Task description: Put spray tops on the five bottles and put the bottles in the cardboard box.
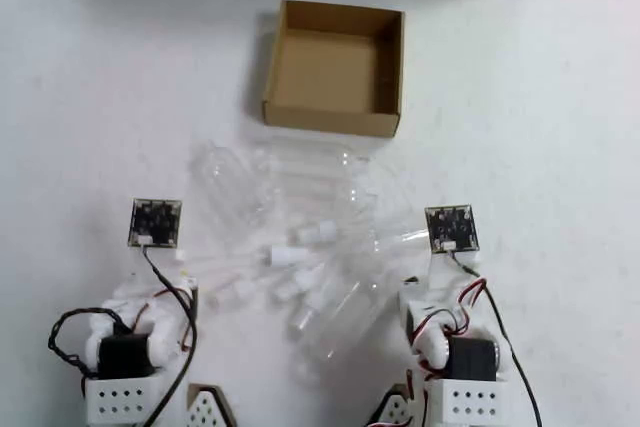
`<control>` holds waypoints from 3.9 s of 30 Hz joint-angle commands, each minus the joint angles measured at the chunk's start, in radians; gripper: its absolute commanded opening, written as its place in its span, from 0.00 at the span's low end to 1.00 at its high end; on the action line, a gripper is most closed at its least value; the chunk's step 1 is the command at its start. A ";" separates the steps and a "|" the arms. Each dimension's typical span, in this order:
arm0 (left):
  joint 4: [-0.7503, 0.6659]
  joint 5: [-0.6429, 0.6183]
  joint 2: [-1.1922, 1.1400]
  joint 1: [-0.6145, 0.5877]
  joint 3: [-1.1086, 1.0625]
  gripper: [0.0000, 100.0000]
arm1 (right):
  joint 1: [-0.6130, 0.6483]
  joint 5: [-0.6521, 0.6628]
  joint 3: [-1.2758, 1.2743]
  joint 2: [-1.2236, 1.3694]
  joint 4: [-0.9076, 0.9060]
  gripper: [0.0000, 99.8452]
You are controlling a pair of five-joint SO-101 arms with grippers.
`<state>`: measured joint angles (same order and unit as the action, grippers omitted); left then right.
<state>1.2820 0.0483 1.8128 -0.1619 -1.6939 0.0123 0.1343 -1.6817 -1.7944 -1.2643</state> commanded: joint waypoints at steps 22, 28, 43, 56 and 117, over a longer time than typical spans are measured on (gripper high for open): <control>0.006 0.011 0.012 -0.016 0.000 0.02 | 0.193 0.000 -0.002 -0.005 0.002 0.13; -0.002 0.011 0.012 -0.018 0.112 0.02 | 0.041 0.002 -0.003 -0.005 0.044 0.13; -0.132 -0.040 0.002 0.019 0.454 0.02 | -0.160 0.368 -0.008 -0.005 0.068 0.13; -0.141 -0.293 -0.753 0.133 0.899 0.02 | -0.160 0.370 -0.008 -0.005 0.068 0.13; 0.216 -0.265 -1.624 0.061 1.508 0.19 | -0.185 0.370 -0.008 -0.005 0.104 0.13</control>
<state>1.4385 -0.3844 0.1143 -0.0330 -0.2302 -0.1366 0.4918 -1.6817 -1.7944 -1.1891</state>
